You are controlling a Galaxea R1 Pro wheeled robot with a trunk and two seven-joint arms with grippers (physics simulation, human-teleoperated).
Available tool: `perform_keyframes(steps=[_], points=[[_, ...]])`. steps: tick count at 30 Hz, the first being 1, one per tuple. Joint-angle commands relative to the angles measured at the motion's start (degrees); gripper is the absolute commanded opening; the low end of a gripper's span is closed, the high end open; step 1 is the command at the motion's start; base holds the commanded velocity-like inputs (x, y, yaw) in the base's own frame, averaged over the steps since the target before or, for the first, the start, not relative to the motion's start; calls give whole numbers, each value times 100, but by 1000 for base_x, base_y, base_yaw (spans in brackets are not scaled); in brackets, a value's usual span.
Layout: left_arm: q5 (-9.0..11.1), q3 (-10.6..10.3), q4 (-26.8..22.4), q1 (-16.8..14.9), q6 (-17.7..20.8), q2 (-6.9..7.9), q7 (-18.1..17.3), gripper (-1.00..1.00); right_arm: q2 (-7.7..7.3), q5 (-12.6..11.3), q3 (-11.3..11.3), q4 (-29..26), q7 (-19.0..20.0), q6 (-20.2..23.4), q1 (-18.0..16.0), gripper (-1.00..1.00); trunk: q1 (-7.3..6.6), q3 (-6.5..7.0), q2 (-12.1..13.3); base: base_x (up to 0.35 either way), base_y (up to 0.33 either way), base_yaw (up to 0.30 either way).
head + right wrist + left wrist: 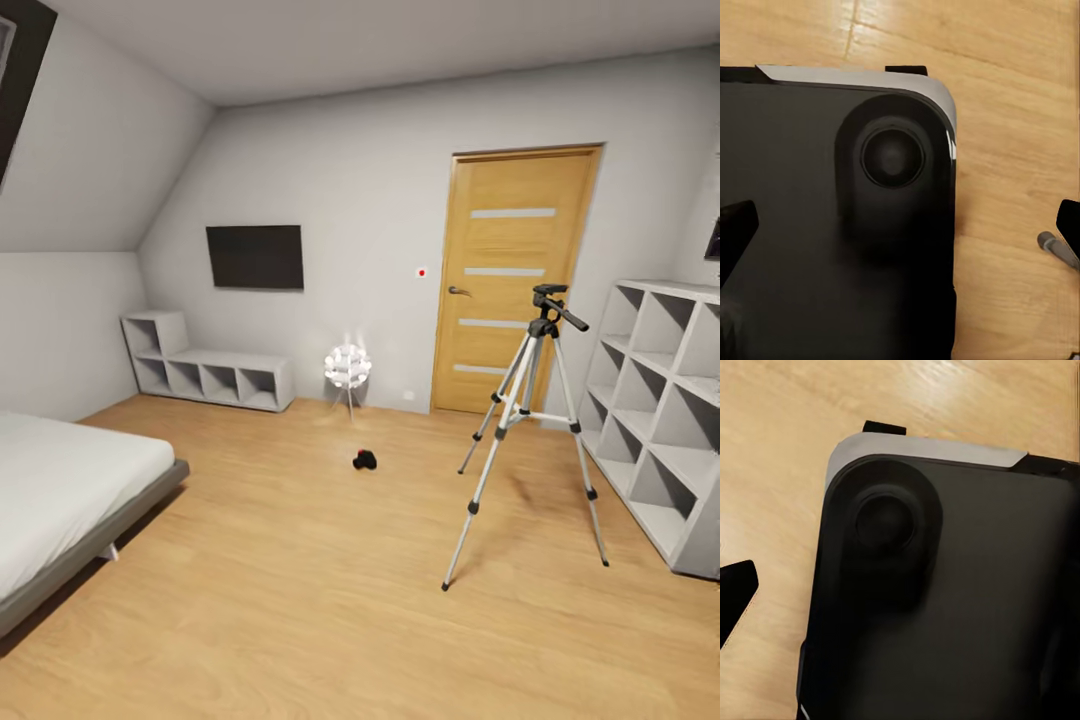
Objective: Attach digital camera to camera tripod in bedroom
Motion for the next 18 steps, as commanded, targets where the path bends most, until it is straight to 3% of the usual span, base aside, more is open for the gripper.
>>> perform_keyframes(steps=[1, 18], points=[[43, -8, -6, 3, -4, 1, -2, 100, 1, -2, 7, 1, -5, -17, -1, 100, 3, -4, -2, 295, 0, -99], [46, -19, -1, 3, 8, 2, -1, 100, -2, 39, 36, 1, -13, -20, -1, 100, 3, -4, -2, 313, -61, -16]])
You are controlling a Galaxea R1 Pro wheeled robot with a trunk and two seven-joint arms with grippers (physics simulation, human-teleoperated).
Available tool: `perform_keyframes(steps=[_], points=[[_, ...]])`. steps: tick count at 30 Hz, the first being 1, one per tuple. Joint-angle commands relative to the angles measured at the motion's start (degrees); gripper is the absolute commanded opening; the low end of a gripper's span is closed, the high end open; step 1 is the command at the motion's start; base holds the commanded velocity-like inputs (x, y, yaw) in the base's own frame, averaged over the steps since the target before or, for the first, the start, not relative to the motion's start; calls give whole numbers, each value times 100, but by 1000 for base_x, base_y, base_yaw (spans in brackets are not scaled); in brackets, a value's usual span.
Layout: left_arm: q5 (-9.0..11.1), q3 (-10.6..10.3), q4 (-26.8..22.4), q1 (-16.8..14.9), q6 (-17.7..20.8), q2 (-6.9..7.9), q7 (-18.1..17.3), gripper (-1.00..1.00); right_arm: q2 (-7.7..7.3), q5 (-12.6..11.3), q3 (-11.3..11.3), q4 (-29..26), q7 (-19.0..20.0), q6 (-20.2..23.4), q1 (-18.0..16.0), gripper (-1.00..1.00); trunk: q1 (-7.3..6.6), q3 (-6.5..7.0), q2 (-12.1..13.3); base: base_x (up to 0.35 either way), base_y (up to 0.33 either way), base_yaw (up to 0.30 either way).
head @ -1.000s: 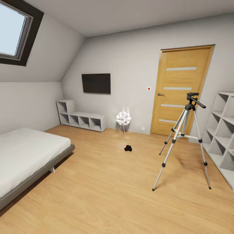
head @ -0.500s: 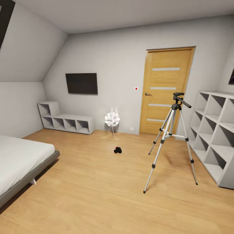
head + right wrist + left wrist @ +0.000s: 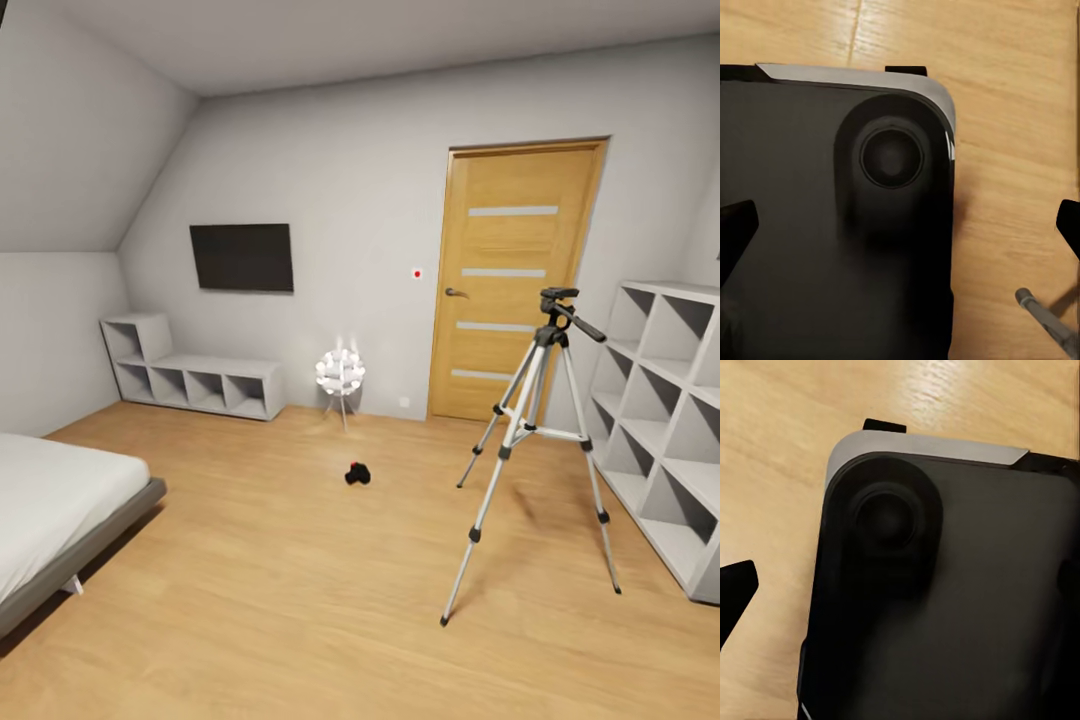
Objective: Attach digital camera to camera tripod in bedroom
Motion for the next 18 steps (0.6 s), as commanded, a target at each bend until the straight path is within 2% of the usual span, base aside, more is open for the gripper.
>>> perform_keyframes(steps=[1, 13, 18], points=[[41, -4, -9, 3, -2, 0, 1, 100, -2, 5, 5, 1, 2, -18, -1, 100, 4, -4, -2, 316, -80, 0], [45, -1, 0, 3, 16, 3, -1, 100, -2, -15, -6, 1, -4, -16, -1, 100, 4, -4, -2, 316, -81, 0], [45, -1, 0, 3, -4, 9, -4, 100, 0, -24, -6, 1, -4, -13, -1, 100, 4, -4, -2, 320, 3, 0]])
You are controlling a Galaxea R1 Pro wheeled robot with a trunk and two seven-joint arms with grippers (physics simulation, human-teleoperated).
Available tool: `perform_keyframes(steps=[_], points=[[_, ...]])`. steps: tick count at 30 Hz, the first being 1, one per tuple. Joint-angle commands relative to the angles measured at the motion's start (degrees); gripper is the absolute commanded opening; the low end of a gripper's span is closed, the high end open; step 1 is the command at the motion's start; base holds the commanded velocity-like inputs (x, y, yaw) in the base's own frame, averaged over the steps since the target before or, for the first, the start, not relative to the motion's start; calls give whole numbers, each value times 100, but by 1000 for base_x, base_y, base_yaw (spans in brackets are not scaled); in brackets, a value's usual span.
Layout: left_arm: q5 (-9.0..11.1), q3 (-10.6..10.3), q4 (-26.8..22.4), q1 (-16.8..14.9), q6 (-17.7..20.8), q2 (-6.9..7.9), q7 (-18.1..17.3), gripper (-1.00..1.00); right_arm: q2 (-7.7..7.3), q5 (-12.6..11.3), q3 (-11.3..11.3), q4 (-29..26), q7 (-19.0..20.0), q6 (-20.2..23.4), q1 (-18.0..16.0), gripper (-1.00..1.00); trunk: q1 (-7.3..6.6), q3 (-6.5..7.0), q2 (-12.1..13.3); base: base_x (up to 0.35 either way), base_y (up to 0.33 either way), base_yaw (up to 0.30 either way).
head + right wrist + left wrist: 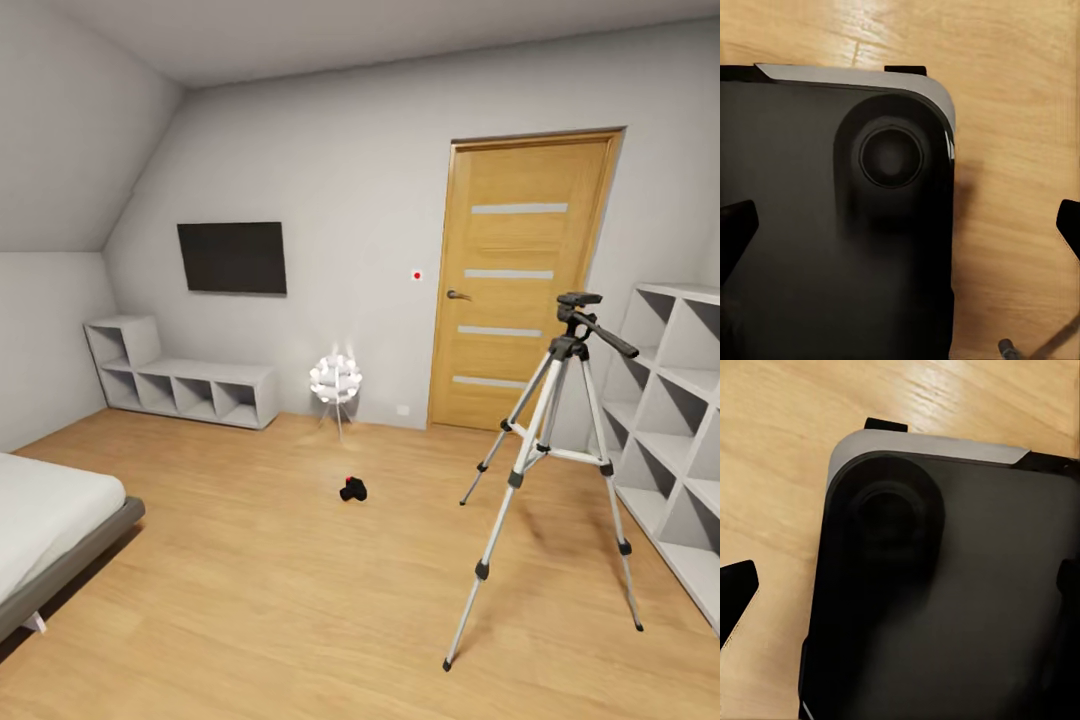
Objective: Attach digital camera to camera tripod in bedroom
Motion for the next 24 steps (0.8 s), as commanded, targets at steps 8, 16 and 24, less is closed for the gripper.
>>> perform_keyframes(steps=[8, 16, 24], points=[[39, 0, -9, 3, -11, 0, -1, 100, -2, -2, -1, 1, -3, -18, -1, 100, 4, -4, -2, 319, 125, 0], [39, 10, -13, 3, -14, 0, -1, 100, -3, -3, -2, 1, -5, -18, -1, 100, 4, -4, -2, 308, 200, 0], [31, 3, -9, 3, -15, -8, -1, 100, -2, -2, 2, 1, -4, -24, -1, 100, 4, -4, -2, 302, 216, 0]])
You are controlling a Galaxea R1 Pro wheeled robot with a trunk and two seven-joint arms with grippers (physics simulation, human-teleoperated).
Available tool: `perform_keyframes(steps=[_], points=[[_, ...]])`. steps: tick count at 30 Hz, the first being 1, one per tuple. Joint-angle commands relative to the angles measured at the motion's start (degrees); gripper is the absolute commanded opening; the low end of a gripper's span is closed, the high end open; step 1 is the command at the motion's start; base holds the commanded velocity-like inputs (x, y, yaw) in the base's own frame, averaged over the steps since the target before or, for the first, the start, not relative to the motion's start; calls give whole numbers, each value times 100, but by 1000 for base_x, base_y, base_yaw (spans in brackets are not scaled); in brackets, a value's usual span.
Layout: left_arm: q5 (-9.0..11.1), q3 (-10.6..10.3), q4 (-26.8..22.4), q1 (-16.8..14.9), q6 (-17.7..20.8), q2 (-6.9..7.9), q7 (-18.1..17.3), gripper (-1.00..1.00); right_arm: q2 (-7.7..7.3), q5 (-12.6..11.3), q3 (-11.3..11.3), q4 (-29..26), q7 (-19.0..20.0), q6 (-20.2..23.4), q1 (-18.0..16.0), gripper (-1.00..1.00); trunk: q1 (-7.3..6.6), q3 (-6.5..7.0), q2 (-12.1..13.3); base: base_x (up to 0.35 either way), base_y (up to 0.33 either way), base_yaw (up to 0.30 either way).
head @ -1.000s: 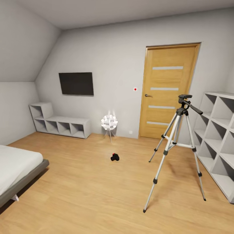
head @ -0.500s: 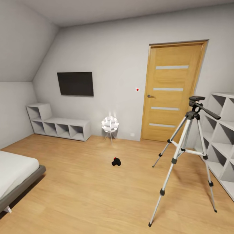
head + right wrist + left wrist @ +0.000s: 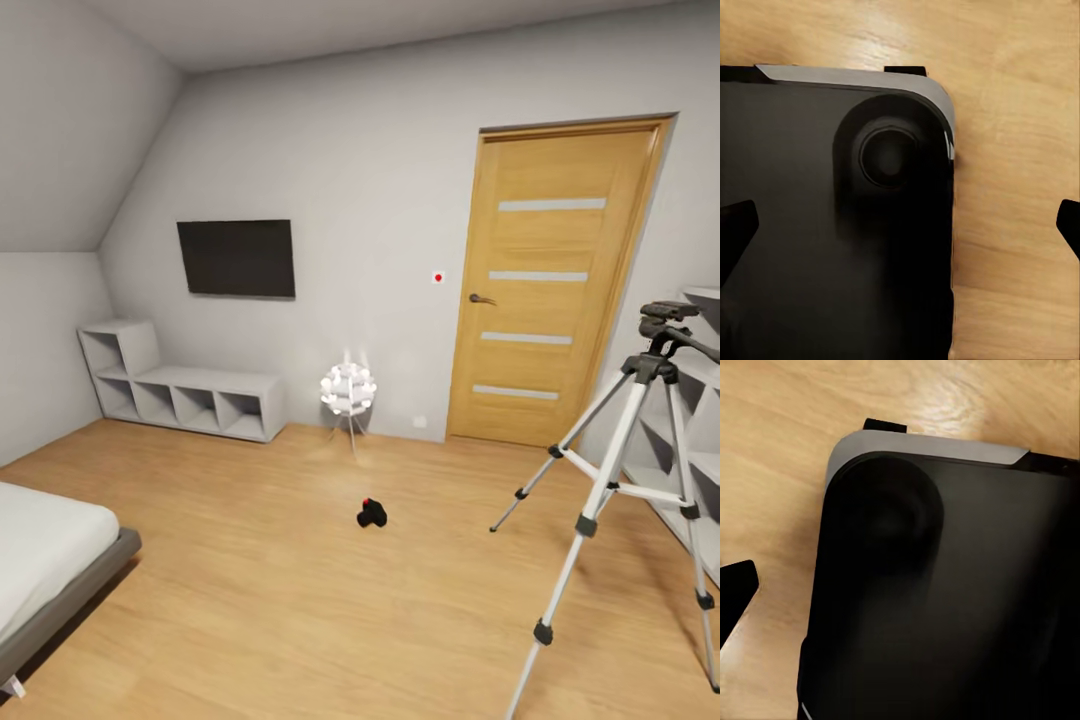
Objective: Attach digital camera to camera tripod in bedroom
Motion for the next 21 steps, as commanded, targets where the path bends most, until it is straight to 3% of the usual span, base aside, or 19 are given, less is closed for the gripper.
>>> perform_keyframes(steps=[1, 8, 21], points=[[41, -6, -9, 3, -5, -1, -1, 100, -1, -2, 5, 1, 0, -17, 1, 100, 4, -4, -2, 300, 218, 0], [45, -17, -7, 3, 13, 7, -1, 100, -1, 6, 7, 1, 2, -14, -1, 100, 4, -4, -2, 309, 152, 0], [36, -19, -9, 3, 48, 8, -1, 100, -9, 7, 14, 1, 2, -16, -1, 100, 4, -4, -2, 325, 12, 0]])
